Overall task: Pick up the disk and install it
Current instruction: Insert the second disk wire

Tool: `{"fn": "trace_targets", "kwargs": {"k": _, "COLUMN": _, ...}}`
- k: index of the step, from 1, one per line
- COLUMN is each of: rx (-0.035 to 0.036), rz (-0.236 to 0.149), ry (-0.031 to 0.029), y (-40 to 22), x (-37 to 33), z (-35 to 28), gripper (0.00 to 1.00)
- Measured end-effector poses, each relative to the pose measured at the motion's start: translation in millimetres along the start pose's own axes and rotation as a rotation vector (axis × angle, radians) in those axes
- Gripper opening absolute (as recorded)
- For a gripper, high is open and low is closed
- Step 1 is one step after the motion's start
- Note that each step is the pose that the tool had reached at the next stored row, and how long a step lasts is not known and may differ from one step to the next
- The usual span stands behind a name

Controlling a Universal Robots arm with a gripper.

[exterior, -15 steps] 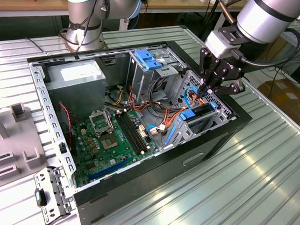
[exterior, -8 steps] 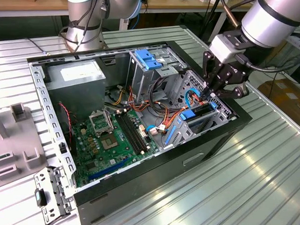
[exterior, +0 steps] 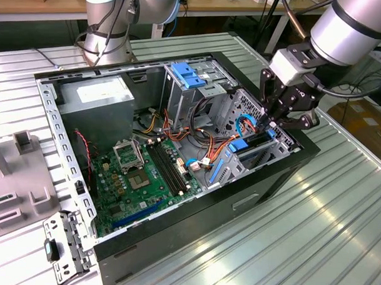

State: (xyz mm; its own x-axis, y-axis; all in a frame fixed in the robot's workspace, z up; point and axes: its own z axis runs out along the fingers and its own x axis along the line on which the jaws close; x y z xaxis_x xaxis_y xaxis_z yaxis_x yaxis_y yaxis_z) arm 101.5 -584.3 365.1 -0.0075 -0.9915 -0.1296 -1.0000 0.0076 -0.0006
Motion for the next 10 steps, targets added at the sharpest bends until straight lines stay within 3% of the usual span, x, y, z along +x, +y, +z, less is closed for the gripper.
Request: {"fn": "trace_targets", "kwargs": {"k": 10, "rx": -0.0001, "rz": 0.000, "ry": 0.0000, "y": 0.0, "x": 3.6, "z": 1.5, "gripper": 0.16}}
